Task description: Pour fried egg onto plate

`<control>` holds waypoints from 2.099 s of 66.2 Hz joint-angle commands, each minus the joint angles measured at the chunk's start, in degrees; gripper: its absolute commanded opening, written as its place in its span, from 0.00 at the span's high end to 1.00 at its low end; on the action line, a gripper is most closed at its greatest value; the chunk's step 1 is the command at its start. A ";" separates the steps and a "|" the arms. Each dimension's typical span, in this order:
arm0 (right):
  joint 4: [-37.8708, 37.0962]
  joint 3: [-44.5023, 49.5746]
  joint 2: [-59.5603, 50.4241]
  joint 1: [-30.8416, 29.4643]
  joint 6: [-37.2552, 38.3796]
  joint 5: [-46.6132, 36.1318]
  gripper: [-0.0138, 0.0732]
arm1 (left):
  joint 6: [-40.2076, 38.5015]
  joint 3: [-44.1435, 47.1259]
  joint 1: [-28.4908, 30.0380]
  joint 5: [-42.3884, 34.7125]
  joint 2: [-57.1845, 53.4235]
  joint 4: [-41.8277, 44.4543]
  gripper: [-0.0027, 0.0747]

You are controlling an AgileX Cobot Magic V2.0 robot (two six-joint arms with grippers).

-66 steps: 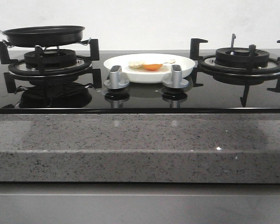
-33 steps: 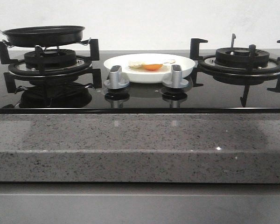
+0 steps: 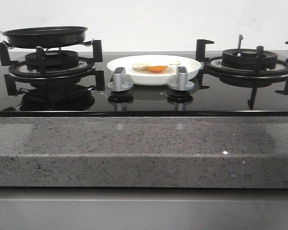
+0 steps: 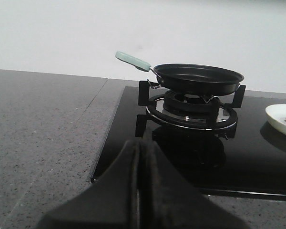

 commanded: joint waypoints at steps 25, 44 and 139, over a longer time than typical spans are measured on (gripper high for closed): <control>-1.01 30.59 -18.04 -9.03 -2.43 -41.03 0.97 | -0.53 0.24 -0.34 -5.07 -0.83 -0.48 0.99; -0.90 40.33 -22.78 -9.92 -2.30 -50.80 0.97 | -0.53 0.24 -0.34 -5.07 -0.83 -0.48 0.99; -1.01 40.13 -22.78 -9.92 -2.30 -50.37 0.97 | -0.53 0.24 -0.34 -4.97 -0.83 -0.48 0.99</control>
